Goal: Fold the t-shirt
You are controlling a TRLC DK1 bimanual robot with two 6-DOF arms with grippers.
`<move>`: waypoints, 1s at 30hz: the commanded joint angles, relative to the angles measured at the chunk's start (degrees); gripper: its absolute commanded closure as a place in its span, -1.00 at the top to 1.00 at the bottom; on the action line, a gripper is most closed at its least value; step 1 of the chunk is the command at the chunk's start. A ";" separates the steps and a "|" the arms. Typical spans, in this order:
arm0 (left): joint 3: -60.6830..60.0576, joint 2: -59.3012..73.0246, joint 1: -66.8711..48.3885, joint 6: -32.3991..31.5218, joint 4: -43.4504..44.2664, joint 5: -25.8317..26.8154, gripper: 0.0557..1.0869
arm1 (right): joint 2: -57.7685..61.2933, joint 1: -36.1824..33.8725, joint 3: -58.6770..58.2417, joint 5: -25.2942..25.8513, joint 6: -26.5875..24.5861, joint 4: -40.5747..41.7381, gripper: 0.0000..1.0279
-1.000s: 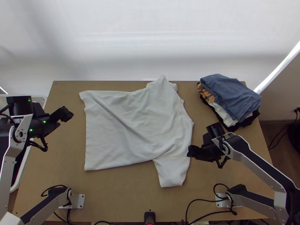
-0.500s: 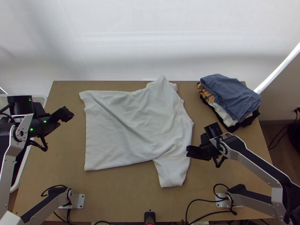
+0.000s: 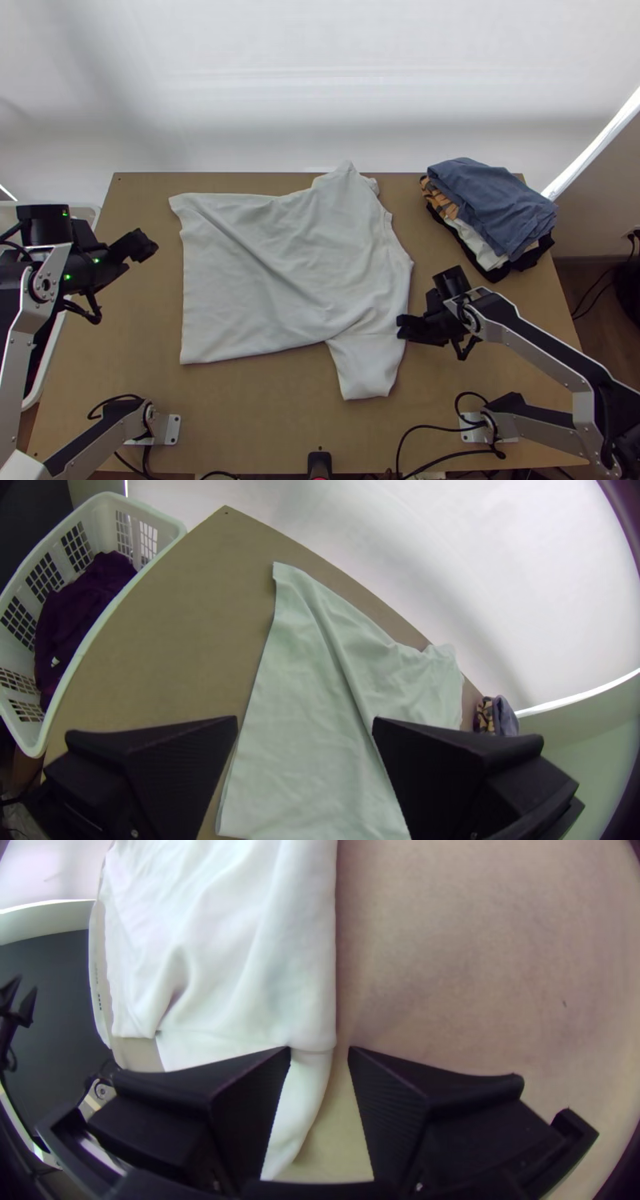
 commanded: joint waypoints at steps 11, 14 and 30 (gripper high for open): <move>-10.10 0.60 -2.84 19.99 -16.07 1.10 0.84 | 1.40 0.49 -1.60 -0.03 0.15 6.03 -0.94; -12.47 1.83 -2.05 24.38 -21.08 0.83 0.83 | 1.40 0.31 -1.60 0.06 0.24 6.11 -0.94; -26.89 8.95 -7.23 31.59 -19.76 -2.07 0.81 | 1.05 0.40 -0.46 0.24 0.51 6.03 -0.94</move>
